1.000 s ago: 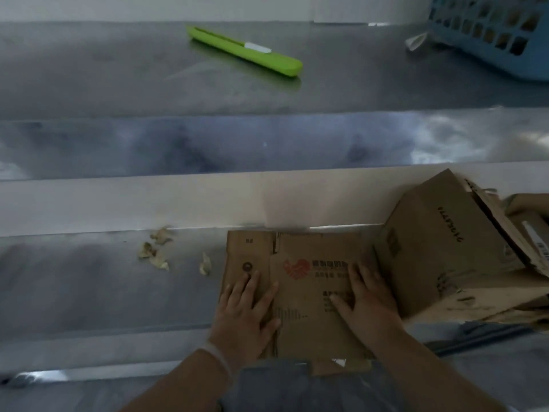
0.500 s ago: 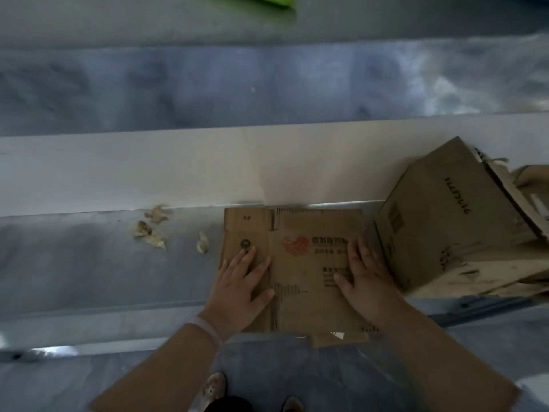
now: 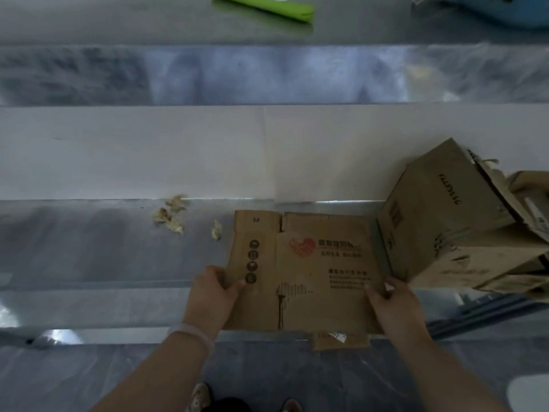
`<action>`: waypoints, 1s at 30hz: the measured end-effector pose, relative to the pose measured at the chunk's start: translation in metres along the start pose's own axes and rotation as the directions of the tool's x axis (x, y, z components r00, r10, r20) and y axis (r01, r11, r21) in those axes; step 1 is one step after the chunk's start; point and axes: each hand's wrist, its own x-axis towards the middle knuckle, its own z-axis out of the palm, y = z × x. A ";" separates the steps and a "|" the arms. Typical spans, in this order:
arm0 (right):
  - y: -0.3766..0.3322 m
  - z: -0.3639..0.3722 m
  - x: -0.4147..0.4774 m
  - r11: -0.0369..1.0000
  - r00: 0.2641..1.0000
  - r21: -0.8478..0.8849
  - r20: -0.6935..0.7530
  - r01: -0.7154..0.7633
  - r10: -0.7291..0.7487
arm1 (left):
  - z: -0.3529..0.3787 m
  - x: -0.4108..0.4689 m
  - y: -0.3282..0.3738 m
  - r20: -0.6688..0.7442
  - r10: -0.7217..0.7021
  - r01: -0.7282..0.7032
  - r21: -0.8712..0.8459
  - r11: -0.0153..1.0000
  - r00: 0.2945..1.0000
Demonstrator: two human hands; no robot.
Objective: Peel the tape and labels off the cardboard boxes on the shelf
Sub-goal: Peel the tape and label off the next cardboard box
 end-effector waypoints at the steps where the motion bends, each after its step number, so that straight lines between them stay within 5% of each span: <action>1: 0.000 -0.003 -0.002 1.000 1.000 0.008 0.017 -0.017 0.017 | -0.001 -0.002 -0.001 0.046 -0.011 0.010 0.009 1.000 0.999; 4: 0.000 -0.010 -0.017 0.998 1.000 0.059 0.020 -0.008 0.007 | -0.004 -0.011 -0.006 0.109 0.041 -0.044 0.023 0.999 0.993; 13: -0.039 0.007 -0.093 0.966 0.980 0.193 -0.135 0.170 -0.145 | -0.083 -0.035 -0.040 -0.026 0.263 -0.264 -0.105 0.959 0.964; 30: -0.247 0.277 -0.287 0.900 0.873 0.284 0.271 0.331 -0.406 | -0.399 -0.077 -0.311 -0.452 -0.037 -0.046 -0.171 0.984 0.891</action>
